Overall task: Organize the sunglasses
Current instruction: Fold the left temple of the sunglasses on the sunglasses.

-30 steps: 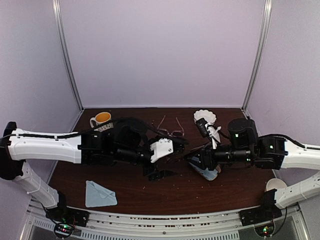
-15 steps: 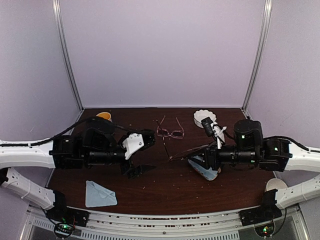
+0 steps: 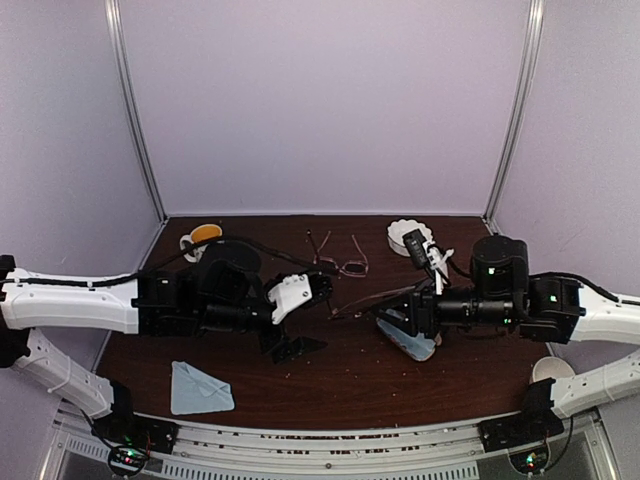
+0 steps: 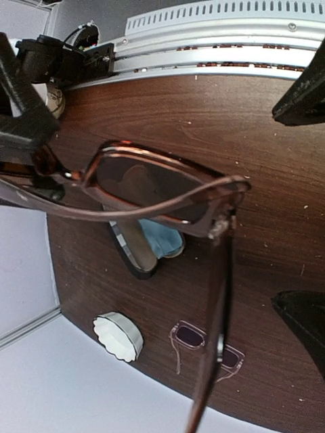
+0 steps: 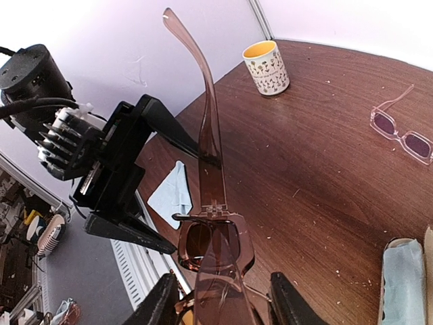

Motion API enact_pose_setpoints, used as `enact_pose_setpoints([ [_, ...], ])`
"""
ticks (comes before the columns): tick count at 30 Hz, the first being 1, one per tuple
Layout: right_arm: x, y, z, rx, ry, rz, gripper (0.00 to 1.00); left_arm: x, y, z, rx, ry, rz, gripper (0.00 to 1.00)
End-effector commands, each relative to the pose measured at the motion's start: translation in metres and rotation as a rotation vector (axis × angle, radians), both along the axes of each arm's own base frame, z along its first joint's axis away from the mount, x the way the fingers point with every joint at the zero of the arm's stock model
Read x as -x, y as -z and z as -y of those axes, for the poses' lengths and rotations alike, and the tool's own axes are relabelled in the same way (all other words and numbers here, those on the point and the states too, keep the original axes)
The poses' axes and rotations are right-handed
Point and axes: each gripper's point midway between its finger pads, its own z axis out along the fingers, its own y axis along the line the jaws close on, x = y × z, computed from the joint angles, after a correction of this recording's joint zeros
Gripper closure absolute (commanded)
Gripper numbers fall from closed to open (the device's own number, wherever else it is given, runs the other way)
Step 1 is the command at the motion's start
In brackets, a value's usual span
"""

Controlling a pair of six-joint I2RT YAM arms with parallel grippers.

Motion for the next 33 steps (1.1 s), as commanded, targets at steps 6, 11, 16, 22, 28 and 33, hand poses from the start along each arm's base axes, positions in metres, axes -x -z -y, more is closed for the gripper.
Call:
enact_pose_setpoints([
  [6, 0.002, -0.001, -0.013, -0.039, -0.024, -0.013, 0.70, 0.009, -0.043, 0.036, 0.153, 0.121, -0.008, 0.15],
  [11, 0.000, 0.001, -0.017, -0.040, -0.026, -0.016, 0.71, 0.013, -0.043, 0.041, 0.161, 0.145, -0.024, 0.17],
  [16, -0.001, 0.002, -0.025, -0.040, -0.040, -0.018, 0.71, 0.017, -0.040, 0.043, 0.159, 0.169, -0.040, 0.18],
  [22, -0.003, 0.005, -0.032, -0.026, -0.050, -0.024, 0.71, 0.018, -0.038, 0.042, 0.137, 0.176, -0.027, 0.19],
  [28, -0.005, -0.002, -0.033, -0.028, -0.044, -0.011, 0.71, 0.020, -0.033, 0.041, 0.123, 0.186, -0.031, 0.20],
  [33, -0.008, -0.005, -0.034, -0.035, -0.034, -0.003, 0.71, 0.033, -0.030, 0.046, 0.117, 0.232, -0.047, 0.21],
])
